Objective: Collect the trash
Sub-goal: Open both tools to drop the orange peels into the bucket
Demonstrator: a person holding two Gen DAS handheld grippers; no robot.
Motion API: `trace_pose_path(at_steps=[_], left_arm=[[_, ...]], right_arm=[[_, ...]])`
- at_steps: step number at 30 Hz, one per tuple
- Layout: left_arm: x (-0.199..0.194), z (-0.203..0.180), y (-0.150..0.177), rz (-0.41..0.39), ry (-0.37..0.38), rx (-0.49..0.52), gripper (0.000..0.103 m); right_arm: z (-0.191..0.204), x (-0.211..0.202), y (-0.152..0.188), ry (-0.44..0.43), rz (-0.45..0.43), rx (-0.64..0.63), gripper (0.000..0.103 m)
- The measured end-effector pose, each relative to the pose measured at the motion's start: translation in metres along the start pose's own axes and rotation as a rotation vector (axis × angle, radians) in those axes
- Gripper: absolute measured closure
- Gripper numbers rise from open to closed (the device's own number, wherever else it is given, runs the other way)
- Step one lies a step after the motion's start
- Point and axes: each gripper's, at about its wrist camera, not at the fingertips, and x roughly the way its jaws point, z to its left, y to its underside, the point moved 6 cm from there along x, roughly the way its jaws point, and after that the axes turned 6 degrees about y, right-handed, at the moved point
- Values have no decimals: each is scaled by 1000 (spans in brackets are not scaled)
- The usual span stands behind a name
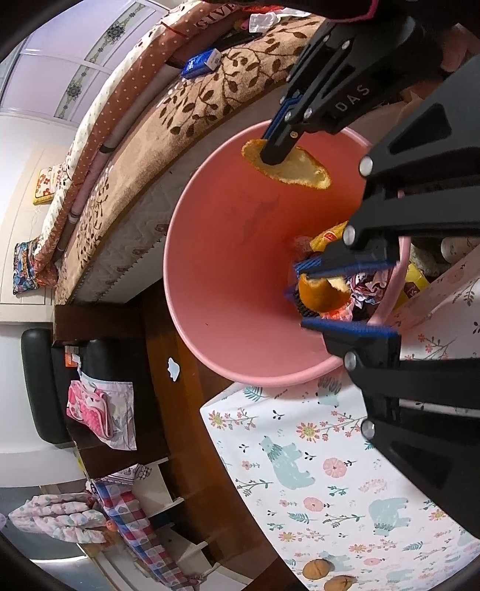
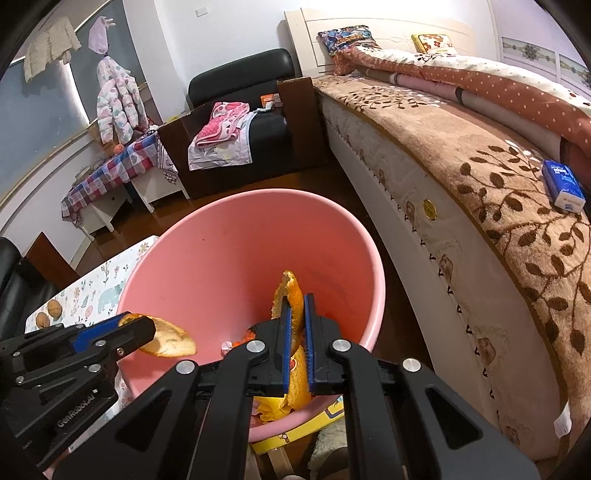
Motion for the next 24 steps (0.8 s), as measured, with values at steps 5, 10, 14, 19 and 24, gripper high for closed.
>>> trace_pose_path(at_steps=[5, 10, 14, 19, 24], left_arm=[[-11, 0, -3, -34, 10, 8, 62], [-18, 0, -5, -49, 19, -1, 57], [-22, 1, -5, -59, 20, -10, 54], [-30, 2, -5, -72, 7, -9, 52], [-41, 3, -2, -87, 4, -19, 52]], right_arm=[[-2, -1, -2, -15, 1, 9, 96], [-4, -4, -3, -30, -10, 21, 76], [-3, -7, -3, -35, -17, 19, 76], [-2, -15, 0, -58, -22, 32, 74], [0, -28, 3, -79, -41, 30, 64]])
